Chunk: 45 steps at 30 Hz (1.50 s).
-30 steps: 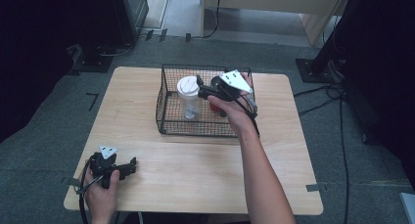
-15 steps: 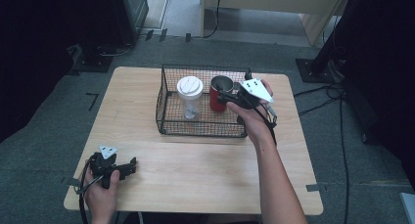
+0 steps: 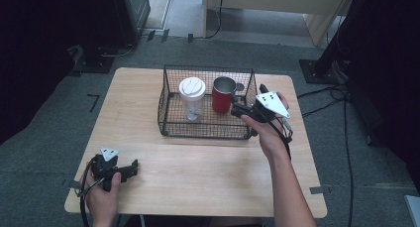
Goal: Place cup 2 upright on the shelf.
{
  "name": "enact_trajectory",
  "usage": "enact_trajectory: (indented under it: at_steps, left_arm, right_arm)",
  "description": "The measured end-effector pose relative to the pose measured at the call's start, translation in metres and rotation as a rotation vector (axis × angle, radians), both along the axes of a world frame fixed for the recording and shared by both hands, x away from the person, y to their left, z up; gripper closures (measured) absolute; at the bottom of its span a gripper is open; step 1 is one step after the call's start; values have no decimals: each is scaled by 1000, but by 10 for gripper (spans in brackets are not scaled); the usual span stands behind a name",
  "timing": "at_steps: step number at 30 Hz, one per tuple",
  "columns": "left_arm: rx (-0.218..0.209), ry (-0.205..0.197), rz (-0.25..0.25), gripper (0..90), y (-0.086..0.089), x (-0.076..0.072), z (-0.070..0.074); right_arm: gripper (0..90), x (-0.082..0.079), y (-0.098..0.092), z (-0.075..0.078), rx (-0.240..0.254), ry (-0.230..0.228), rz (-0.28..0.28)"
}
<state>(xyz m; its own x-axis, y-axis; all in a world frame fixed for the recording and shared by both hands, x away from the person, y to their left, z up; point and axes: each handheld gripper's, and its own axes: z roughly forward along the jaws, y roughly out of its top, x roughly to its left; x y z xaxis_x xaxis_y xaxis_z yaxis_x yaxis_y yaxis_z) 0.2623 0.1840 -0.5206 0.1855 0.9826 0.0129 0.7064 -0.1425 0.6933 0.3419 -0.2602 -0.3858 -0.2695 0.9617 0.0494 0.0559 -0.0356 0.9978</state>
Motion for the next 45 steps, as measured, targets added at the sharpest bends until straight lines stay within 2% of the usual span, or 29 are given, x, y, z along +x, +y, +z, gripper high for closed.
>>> enact_trajectory:
  at_steps: [25,45]
  left_arm:
    - [-1,0,1,0,0,0,0]
    - [0,-1,0,0,0,0,0]
  right_arm:
    - [0,-43,-38,-31,-14,27,-62]
    - [0,-78,-72,-72,-7,102,-126]
